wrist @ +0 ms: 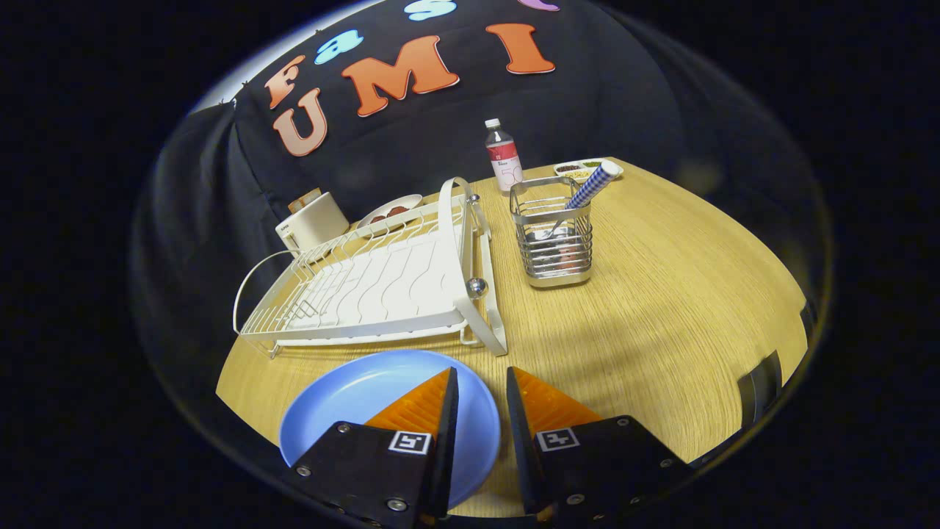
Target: Take the plate from the dish rack, then take the spoon from the basket and place it into the plate.
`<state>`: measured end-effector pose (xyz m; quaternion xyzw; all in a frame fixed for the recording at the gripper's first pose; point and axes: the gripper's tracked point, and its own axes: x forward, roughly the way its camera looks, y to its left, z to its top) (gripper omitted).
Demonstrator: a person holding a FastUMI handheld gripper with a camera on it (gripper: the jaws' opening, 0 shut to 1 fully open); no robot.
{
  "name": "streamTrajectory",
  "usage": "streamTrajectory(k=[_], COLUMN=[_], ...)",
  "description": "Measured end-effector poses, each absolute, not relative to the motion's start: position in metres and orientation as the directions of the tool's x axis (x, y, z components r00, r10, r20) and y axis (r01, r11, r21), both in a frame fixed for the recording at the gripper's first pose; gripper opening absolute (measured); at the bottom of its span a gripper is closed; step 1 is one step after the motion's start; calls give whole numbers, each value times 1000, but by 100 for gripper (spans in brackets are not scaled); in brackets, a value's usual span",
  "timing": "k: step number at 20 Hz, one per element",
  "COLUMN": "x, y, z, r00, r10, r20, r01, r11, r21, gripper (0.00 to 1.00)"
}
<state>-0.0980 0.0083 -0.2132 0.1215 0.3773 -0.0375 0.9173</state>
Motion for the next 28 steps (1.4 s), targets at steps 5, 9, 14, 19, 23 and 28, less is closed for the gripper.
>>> streamTrajectory(k=[5, 9, 14, 19, 23, 28], x=[-95, -92, -71, -42, -20, 0], y=[-1, -5, -28, -67, -97, -100], z=[-222, -215, -188, -154, -142, -147], r00=[723, 736, 791, 840, 851, 858], r10=[-15, -17, -64, -154, -228, -210], r20=[-690, -677, -609, -521, -473, -470], r01=[141, 138, 151, 208, 259, 253], r11=[982, 982, 984, 977, 966, 967], r21=[127, 126, 94, 47, 0, 31], gripper=[47, 53, 61, 74, 75, 75])
